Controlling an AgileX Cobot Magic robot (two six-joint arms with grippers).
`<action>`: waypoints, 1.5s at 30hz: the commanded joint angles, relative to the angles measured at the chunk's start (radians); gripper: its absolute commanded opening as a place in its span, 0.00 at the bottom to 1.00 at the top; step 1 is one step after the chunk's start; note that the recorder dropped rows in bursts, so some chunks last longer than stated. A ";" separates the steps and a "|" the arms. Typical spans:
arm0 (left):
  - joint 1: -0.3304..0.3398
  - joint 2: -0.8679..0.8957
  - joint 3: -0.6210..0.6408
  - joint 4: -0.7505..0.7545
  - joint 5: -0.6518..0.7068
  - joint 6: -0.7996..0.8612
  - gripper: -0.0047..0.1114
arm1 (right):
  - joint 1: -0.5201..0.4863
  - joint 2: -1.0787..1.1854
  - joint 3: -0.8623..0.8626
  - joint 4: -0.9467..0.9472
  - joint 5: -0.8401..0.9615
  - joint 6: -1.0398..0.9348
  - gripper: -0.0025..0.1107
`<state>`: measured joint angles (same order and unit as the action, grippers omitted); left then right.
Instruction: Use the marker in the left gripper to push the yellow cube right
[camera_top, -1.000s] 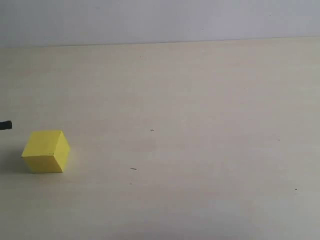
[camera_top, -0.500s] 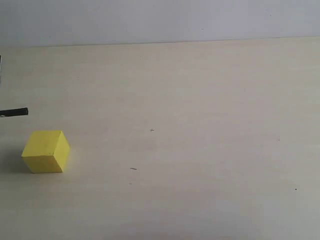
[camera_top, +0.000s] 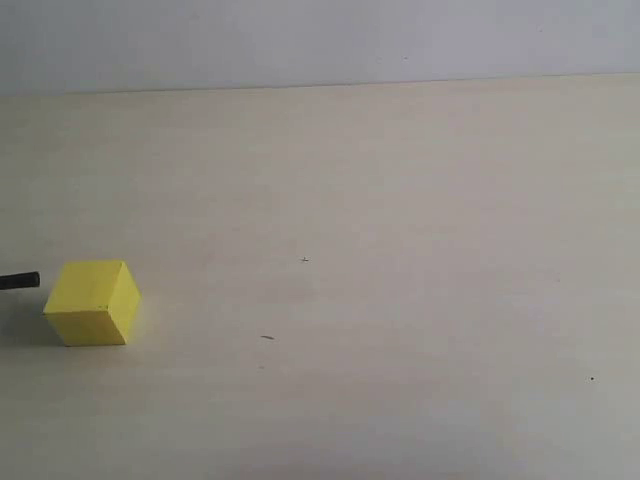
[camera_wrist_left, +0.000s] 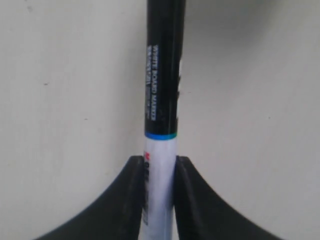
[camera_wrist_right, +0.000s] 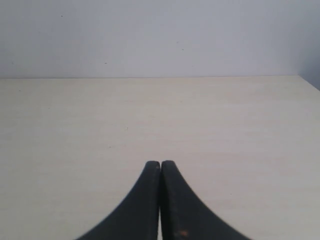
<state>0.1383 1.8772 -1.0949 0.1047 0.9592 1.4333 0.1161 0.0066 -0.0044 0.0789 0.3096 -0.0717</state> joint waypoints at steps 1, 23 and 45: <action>0.001 -0.011 0.062 -0.014 -0.047 0.071 0.04 | 0.002 -0.007 0.004 -0.003 -0.007 -0.004 0.02; -0.001 -0.011 0.093 -0.082 -0.082 0.157 0.04 | 0.002 -0.007 0.004 -0.003 -0.007 -0.004 0.02; -0.012 -0.008 0.093 -0.015 -0.030 0.158 0.04 | 0.002 -0.007 0.004 -0.003 -0.004 -0.004 0.02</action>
<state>0.1383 1.8754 -1.0064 0.0961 0.9183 1.5884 0.1161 0.0066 -0.0044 0.0789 0.3096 -0.0717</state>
